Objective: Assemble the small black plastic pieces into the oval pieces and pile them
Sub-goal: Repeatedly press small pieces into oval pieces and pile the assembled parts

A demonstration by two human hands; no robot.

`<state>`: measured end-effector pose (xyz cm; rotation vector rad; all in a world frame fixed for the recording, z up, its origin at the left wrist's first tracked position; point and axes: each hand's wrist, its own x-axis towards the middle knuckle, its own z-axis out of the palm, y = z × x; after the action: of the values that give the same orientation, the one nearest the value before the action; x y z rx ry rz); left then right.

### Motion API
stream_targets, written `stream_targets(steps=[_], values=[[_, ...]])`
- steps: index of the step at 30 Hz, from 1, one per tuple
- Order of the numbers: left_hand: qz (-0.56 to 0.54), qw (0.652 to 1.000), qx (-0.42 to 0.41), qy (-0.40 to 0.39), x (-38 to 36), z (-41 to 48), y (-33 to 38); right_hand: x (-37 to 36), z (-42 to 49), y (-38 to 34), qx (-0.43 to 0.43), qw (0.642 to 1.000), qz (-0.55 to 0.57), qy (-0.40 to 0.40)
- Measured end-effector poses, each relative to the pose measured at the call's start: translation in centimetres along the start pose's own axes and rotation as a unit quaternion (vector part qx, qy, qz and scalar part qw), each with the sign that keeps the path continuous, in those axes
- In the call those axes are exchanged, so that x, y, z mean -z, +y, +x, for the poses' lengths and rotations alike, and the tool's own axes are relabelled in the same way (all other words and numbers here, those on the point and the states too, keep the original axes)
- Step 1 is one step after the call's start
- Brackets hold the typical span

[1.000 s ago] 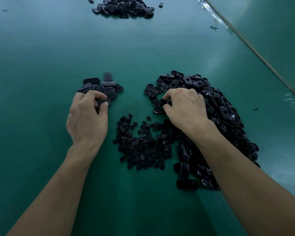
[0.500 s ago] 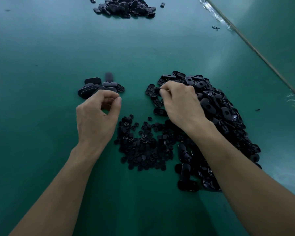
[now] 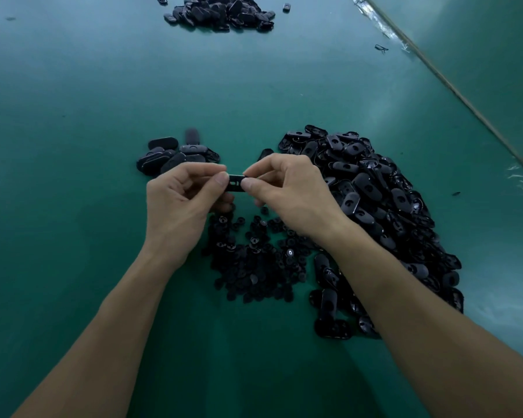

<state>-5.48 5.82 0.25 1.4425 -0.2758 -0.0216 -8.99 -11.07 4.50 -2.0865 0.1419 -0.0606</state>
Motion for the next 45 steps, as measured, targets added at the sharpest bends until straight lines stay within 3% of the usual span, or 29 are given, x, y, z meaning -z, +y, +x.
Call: stream_targets(steps=[25,27,29,33,37,45], values=[[-0.039,0.999,0.014,-0.016,0.3,0.4,-0.2,-1.2,-0.4,-0.3,-0.004,0.995,0.086,-0.043],[-0.034,0.999,0.013,-0.009,0.1,0.4,-0.2,-1.3,-0.3,-0.4,-0.001,0.999,0.043,-0.026],[-0.032,0.999,0.014,0.004,0.1,0.4,-0.2,-1.2,-0.1,-0.5,0.020,0.996,-0.082,-0.011],[-0.047,0.999,0.014,0.019,-0.1,0.3,0.0,-1.3,0.1,-1.1,0.033,0.956,-0.273,-0.102],[-0.048,0.998,0.017,0.025,-0.2,0.3,0.1,-1.5,0.1,-1.3,0.044,0.941,-0.304,-0.142],[-0.025,0.999,0.019,0.037,-0.2,0.3,0.1,-1.7,0.3,-0.5,0.059,0.951,-0.283,-0.105]])
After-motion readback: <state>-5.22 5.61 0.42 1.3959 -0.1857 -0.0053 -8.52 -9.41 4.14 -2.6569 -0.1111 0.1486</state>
